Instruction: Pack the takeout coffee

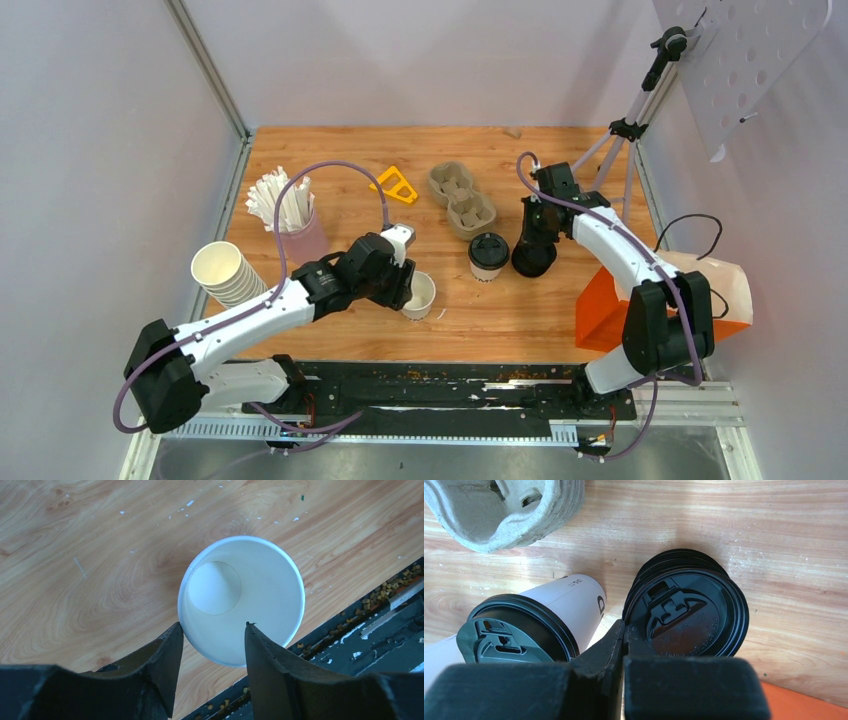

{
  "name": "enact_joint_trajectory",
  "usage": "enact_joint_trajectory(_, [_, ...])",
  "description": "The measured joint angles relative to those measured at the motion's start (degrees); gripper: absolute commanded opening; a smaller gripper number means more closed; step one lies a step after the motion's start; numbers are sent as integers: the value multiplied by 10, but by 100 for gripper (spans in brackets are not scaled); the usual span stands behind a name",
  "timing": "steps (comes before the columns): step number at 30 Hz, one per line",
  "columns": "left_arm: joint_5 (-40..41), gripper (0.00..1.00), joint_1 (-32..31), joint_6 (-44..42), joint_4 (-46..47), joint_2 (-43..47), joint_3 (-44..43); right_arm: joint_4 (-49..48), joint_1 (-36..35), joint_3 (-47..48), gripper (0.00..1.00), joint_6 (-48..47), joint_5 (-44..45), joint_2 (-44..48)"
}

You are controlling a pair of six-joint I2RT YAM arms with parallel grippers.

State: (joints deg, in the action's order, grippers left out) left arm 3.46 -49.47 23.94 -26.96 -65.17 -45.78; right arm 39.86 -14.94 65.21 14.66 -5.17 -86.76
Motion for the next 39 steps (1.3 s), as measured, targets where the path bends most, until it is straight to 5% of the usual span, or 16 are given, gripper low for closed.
enact_joint_trajectory(4, [-15, 64, 0, 1, 1, 1, 0, 20, 0, 11, 0, -2, 6, 2])
enact_joint_trajectory(13, [-20, 100, 0, -1, -33, 43, -57, 75, 0, 78, 0, -2, -12, 63])
enact_joint_trajectory(22, [-7, 100, 0, -36, -27, 137, -102, 78, 0, 112, 0, 23, -150, 144])
enact_joint_trajectory(31, [-63, 100, 1, -85, 136, 241, 2, -118, -43, -3, 0, 196, -327, 266])
enact_joint_trajectory(39, [-189, 100, 0, -111, 315, 271, 110, -304, -167, -56, 0, 339, -373, 264])
